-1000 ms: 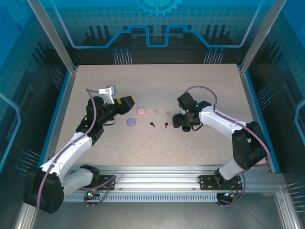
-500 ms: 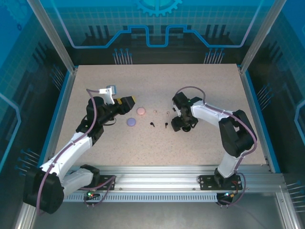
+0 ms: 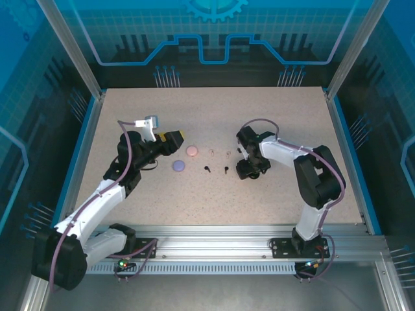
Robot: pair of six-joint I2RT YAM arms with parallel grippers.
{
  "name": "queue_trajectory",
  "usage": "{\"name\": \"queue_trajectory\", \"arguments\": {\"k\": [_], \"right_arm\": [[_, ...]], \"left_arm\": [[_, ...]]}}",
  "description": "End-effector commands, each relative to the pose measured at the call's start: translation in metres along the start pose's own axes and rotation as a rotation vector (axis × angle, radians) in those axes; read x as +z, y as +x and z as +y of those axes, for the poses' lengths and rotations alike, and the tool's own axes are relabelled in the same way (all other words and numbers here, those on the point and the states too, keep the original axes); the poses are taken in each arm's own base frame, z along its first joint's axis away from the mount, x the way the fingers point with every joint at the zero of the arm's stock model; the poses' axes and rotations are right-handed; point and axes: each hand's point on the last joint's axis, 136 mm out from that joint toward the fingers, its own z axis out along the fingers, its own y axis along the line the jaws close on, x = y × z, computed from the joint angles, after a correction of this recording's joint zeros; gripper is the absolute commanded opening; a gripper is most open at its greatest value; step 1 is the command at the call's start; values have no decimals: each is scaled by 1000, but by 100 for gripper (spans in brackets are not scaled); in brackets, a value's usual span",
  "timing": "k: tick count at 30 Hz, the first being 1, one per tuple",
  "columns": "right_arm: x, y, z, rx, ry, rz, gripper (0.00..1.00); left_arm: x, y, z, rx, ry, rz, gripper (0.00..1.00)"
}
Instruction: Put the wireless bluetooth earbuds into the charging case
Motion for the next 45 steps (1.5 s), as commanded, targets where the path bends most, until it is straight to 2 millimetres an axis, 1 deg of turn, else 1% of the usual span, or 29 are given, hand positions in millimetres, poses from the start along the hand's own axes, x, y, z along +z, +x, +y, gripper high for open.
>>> {"name": "queue_trajectory", "arguments": {"k": [1,14,20,24,27,30,32,35,39,43,45], "right_arm": [[5,-1,1,-1,-24,19,72],[15,5,0,10,-28,42,62],[19,10,1,18,-36,56,54],[17,10,2,35,-46,56,50],[9,8,5,73,-66,43,49],[-8,1,11,134,-108,-8,47],[-26,-7,17,184,-153,-66,46],[-59,-20,26,250,-235,-169,45],[-118,-42,35,323,-336,-329,45],[-186,-66,43,394,-430,-495,46],[-216,-76,47,428,-466,-560,46]], "left_arm": [[0,-11,-18,39,57,-16,68],[3,-10,-20,41,69,-16,69],[3,-9,-22,41,73,-12,69],[3,-8,-21,42,73,-11,69],[2,-7,-22,44,80,-12,69],[2,-6,-25,47,95,-13,69],[1,-5,-29,54,118,-19,70],[0,-5,-36,66,168,-36,70],[-4,-2,-49,95,240,-59,70],[-5,6,-62,145,315,-75,70],[-5,13,-70,178,345,-78,70]]}}
